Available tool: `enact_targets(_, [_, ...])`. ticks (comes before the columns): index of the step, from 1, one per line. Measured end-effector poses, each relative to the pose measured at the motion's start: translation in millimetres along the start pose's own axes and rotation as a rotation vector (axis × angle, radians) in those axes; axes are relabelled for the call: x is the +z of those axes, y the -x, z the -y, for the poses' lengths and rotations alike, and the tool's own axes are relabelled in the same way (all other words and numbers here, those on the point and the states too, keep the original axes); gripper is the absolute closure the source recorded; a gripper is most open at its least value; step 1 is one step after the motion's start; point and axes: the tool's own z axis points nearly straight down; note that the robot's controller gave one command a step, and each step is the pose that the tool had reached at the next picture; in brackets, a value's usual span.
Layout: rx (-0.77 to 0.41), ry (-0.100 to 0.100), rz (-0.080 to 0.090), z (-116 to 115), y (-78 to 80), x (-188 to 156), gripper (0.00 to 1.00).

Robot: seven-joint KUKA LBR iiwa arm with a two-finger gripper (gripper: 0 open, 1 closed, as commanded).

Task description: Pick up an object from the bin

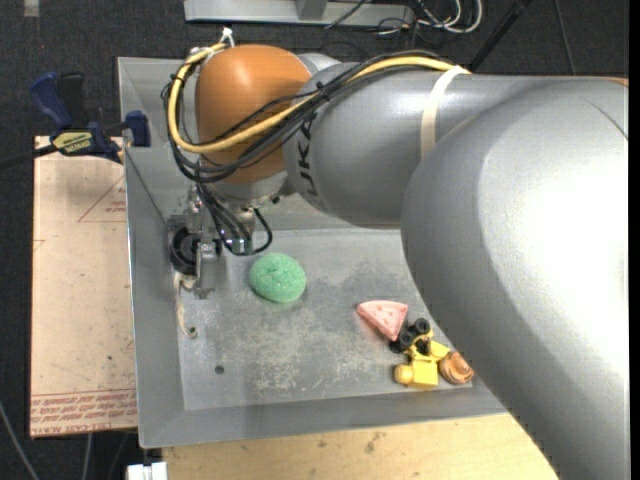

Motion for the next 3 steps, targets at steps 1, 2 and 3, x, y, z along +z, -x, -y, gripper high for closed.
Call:
enact_targets(1, [0.0, 0.0, 0.0, 0.0, 0.0, 0.0, 0.0])
enact_targets(2, [0.029, 0.002, 0.005, 6.9, 8.8, 44.8, 0.0])
enact_targets(3, [0.121, 0.003, 0.001, 18.0, 19.4, 64.8, 0.0])
